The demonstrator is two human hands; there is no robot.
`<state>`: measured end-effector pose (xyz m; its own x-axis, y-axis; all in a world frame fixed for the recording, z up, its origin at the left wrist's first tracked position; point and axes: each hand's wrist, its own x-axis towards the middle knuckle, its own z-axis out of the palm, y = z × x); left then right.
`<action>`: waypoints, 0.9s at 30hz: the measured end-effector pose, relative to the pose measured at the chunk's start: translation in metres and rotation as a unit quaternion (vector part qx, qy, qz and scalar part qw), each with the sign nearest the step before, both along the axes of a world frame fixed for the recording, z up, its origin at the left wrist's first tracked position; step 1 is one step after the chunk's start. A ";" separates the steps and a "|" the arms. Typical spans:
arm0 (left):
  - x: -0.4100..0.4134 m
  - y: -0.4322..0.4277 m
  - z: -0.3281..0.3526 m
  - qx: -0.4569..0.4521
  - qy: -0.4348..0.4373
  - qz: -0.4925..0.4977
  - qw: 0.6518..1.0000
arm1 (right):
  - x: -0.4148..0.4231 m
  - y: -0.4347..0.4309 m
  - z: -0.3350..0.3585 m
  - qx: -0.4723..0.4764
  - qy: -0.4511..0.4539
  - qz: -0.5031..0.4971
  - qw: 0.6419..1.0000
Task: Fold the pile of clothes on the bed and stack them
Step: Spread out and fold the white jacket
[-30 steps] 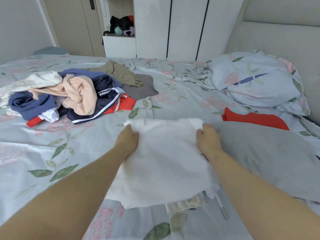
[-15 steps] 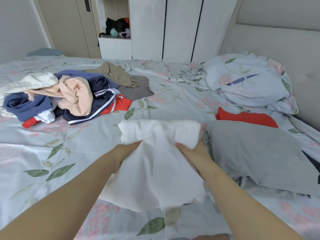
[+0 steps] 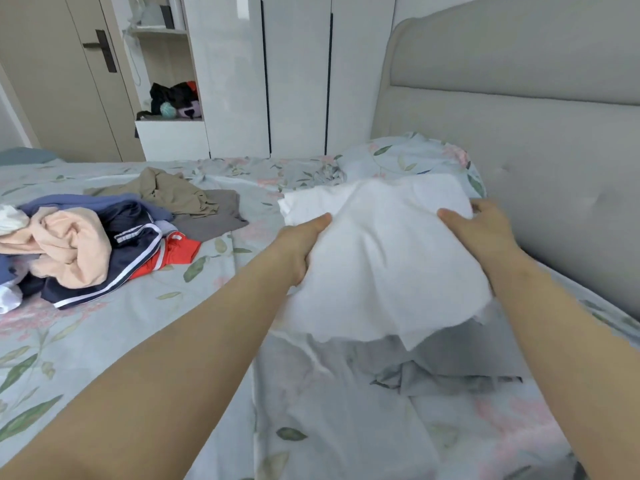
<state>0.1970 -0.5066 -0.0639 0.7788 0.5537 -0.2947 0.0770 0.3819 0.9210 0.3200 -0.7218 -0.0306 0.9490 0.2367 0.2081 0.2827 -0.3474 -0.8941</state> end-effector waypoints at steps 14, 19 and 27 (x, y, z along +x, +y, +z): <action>0.122 -0.092 -0.083 0.651 0.219 -0.189 0.701 | 0.084 0.000 -0.099 -0.424 -0.077 0.001 0.902; 0.156 -0.083 -0.105 0.681 0.225 -0.164 0.678 | 0.116 0.003 -0.132 -0.398 -0.033 0.012 0.917; 0.177 -0.072 -0.121 0.676 0.222 -0.175 0.681 | 0.133 0.014 -0.148 -0.404 -0.028 0.003 0.914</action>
<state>0.3735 -0.5782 -0.1852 0.9333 0.3556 0.0507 0.3301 -0.9047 0.2693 0.4531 -0.7083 -0.1784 0.9405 0.3397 0.0108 0.3239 -0.8862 -0.3312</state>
